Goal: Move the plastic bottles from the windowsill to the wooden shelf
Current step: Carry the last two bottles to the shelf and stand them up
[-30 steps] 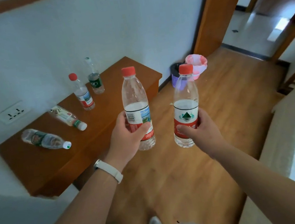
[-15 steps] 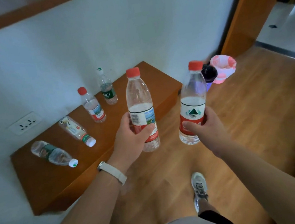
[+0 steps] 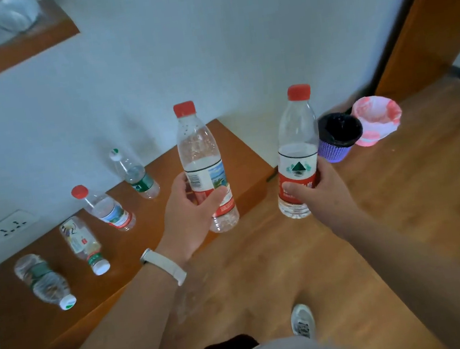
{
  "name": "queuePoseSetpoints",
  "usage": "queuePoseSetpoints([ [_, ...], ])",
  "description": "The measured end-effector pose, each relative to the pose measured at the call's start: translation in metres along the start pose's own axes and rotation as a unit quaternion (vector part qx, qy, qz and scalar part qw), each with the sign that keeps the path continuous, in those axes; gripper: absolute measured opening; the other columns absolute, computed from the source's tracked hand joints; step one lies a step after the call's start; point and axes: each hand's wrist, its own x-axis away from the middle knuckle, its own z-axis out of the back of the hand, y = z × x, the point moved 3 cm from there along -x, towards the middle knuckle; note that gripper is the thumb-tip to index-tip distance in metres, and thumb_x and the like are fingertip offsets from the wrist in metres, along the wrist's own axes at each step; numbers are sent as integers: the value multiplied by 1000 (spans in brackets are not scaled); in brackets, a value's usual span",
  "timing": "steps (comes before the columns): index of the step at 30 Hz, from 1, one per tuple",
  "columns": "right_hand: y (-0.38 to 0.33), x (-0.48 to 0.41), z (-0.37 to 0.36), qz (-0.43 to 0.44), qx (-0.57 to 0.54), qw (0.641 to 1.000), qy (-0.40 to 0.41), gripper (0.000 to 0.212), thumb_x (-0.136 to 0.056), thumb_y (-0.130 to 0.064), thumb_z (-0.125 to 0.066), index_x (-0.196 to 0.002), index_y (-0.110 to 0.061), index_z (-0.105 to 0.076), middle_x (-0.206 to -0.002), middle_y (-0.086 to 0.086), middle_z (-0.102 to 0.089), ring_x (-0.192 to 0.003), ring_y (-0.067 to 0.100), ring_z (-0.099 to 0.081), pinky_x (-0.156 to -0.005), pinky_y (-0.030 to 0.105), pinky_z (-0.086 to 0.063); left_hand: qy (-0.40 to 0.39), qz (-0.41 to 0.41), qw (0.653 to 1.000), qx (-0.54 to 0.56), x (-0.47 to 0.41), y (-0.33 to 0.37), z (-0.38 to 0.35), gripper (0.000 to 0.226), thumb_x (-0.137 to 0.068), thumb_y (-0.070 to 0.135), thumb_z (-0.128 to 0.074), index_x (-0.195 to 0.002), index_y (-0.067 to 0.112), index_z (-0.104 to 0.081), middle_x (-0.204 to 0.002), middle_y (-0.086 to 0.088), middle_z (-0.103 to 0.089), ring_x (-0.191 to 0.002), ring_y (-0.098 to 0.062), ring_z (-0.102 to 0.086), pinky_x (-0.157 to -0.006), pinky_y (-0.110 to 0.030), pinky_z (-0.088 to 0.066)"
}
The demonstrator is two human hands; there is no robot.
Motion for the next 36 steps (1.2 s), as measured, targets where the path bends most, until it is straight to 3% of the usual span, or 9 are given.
queuePoseSetpoints([
  [3,2,-17,11,-7,-3,1000,-4,56,-78,-20,-82,-124,-26,-52,-108,-12,-65,-97,4,-63,-74,19,-49,4,14,1000,5,-11,3,-14,56,-84,37,-74,-133,24,-50,-117,12,-64,-101,-5,-64,-81,-21,-52],
  [7,2,-43,11,-14,24,999,-32,61,-77,-24,-82,-129,-25,-50,-114,-9,-63,-103,9,-63,-86,31,-54,28,29,999,13,-30,10,-20,56,-85,35,-74,-133,25,-49,-116,16,-63,-101,-3,-63,-74,-13,-48],
  [11,-2,-69,-1,-6,32,998,-46,57,-77,-23,-82,-124,-26,-50,-108,-12,-64,-97,3,-63,-78,21,-52,48,39,998,12,-48,4,-20,52,-86,30,-74,-132,27,-49,-112,20,-60,-98,1,-60,-72,-11,-45],
  [18,-7,-125,-22,-6,75,993,-88,57,-75,-24,-84,-122,-29,-51,-107,-13,-65,-97,3,-64,-75,18,-50,82,82,992,47,-100,-28,-21,57,-85,25,-77,-134,26,-48,-112,19,-60,-100,-1,-60,-75,-14,-46],
  [22,-14,-170,-36,-8,106,990,-91,56,-73,-28,-84,-118,-33,-51,-105,-15,-66,-96,4,-65,-82,27,-54,83,100,989,65,-142,-41,-22,63,-84,24,-78,-136,26,-42,-114,19,-57,-103,-2,-59,-80,-16,-48],
  [26,-26,-216,-59,2,131,985,-114,56,-75,-26,-83,-120,-29,-50,-109,-12,-66,-97,3,-64,-81,24,-53,89,113,987,74,-189,-56,-18,65,-82,22,-79,-131,28,-37,-119,9,-56,-107,-12,-59,-87,-25,-51],
  [31,-27,-261,-91,2,154,978,-142,58,-76,-29,-82,-124,-27,-49,-110,-11,-64,-98,6,-63,-77,19,-51,119,121,984,51,-233,-74,-14,72,-76,18,-84,-130,23,-37,-108,13,-54,-99,-8,-60,-65,-10,-50],
  [33,-24,-279,-104,4,159,975,-158,57,-76,-29,-82,-121,-30,-48,-108,-14,-63,-97,6,-62,-74,16,-49,128,125,983,51,-250,-85,-14,73,-76,18,-84,-133,21,-38,-109,12,-54,-101,-12,-60,-74,-15,-52],
  [36,-14,-303,-124,-5,162,971,-177,57,-73,-34,-83,-117,-36,-47,-106,-16,-63,-97,8,-64,-80,26,-54,148,147,977,46,-264,-101,-16,73,-76,18,-84,-134,22,-41,-115,6,-57,-107,-18,-59,-89,-31,-55],
])
